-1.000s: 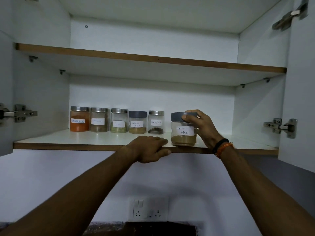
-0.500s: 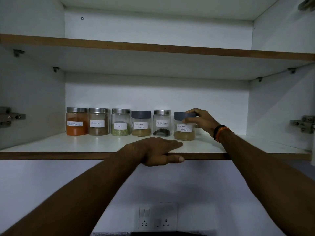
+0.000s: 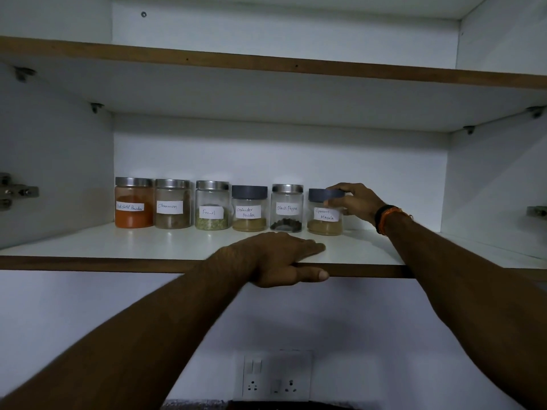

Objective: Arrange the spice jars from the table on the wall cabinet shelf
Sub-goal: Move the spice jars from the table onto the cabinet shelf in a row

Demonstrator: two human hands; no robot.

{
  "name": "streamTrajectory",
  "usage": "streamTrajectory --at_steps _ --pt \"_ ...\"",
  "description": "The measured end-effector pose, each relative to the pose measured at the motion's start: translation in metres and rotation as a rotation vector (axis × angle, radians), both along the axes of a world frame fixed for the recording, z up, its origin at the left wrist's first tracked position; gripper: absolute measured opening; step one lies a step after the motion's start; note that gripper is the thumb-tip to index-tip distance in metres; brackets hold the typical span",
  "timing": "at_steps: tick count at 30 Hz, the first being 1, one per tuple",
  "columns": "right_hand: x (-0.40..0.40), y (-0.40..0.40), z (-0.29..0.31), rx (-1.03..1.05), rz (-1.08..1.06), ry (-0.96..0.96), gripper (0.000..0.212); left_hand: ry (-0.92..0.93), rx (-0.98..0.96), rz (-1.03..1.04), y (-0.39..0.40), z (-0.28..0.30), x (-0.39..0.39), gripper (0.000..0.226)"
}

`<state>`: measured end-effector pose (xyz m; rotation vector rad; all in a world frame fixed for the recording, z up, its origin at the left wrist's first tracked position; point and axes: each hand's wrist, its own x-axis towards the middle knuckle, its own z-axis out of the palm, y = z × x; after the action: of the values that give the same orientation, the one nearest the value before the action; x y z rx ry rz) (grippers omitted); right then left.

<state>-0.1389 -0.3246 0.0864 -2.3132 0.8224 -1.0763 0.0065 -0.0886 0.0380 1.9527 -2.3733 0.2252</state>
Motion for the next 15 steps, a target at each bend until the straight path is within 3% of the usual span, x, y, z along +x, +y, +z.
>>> streamTrajectory --at_steps 10,15 --pt "0.009 -0.002 -0.007 -0.069 -0.031 0.045 0.041 -0.015 -0.028 -0.011 0.001 0.0 0.0 0.071" --pt "0.008 -0.003 -0.011 -0.091 -0.071 0.063 0.058 -0.015 -0.031 -0.015 -0.002 -0.002 0.001 0.071"
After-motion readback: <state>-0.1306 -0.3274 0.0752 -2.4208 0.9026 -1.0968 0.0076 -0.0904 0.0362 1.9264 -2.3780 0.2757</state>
